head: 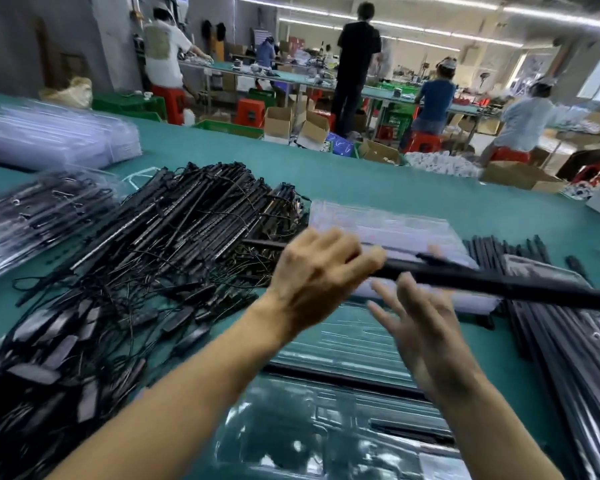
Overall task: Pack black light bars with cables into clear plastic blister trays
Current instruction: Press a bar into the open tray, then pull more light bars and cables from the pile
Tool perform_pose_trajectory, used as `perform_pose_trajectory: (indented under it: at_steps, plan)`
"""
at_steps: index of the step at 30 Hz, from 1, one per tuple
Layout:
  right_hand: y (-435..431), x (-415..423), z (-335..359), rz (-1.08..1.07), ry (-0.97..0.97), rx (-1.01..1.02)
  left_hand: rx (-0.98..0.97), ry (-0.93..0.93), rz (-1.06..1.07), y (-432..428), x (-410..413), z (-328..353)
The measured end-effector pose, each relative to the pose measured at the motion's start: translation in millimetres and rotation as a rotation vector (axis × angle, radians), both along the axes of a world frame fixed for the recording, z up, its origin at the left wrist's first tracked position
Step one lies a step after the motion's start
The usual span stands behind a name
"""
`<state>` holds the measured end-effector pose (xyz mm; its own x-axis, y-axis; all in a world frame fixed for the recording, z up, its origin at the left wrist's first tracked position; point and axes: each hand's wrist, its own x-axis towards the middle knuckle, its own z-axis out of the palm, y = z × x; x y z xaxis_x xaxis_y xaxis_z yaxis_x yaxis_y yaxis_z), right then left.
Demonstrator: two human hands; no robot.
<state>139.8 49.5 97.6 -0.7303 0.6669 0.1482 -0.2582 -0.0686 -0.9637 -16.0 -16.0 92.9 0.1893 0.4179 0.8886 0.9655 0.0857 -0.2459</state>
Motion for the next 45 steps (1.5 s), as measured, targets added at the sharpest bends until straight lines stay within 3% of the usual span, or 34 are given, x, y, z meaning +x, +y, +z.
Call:
perform_pose_trajectory:
  at_steps: [3, 6, 10, 16, 19, 23, 26, 33, 37, 42, 45]
  plan:
    - [-12, -27, 23, 0.045, 0.115, -0.189, -0.062, -0.158, -0.216, 4, 19, -9]
    - [-3, -36, 30, -0.124, 0.083, -0.193, 0.048, -0.333, -0.229, 0, 23, -16]
    - [33, -31, 41, -0.282, 0.160, -0.326, 0.099, -0.379, 0.114, -24, 7, -31]
    - [72, -23, 52, -0.272, 0.282, -0.397, -0.444, -0.735, 0.595, -78, -53, -45]
    - [78, -27, 53, -0.294, 0.287, -0.432, -0.470, -0.943, 0.323, -91, -73, -45]
    - [88, -28, 50, -0.310, 0.333, -0.464, -0.463, -1.055, 0.031, -90, -78, -39]
    - [94, -25, 47, -0.318, 0.333, -0.472, -0.312, -1.192, -0.137, -87, -70, -33]
    - [100, -16, 29, -0.307, 0.197, -0.523, 0.125, -1.013, 0.021, -90, -58, -17]
    - [90, -17, 17, -0.149, 0.147, -0.501, 0.106, -1.102, -0.052, -99, -56, -10]
    - [54, -40, 8, 0.157, -0.064, -0.367, -0.004, -1.170, -0.100, -93, -50, -10]
    - [41, -46, 11, 0.281, -0.020, -0.384, -0.074, -1.188, -0.122, -91, -48, -9]
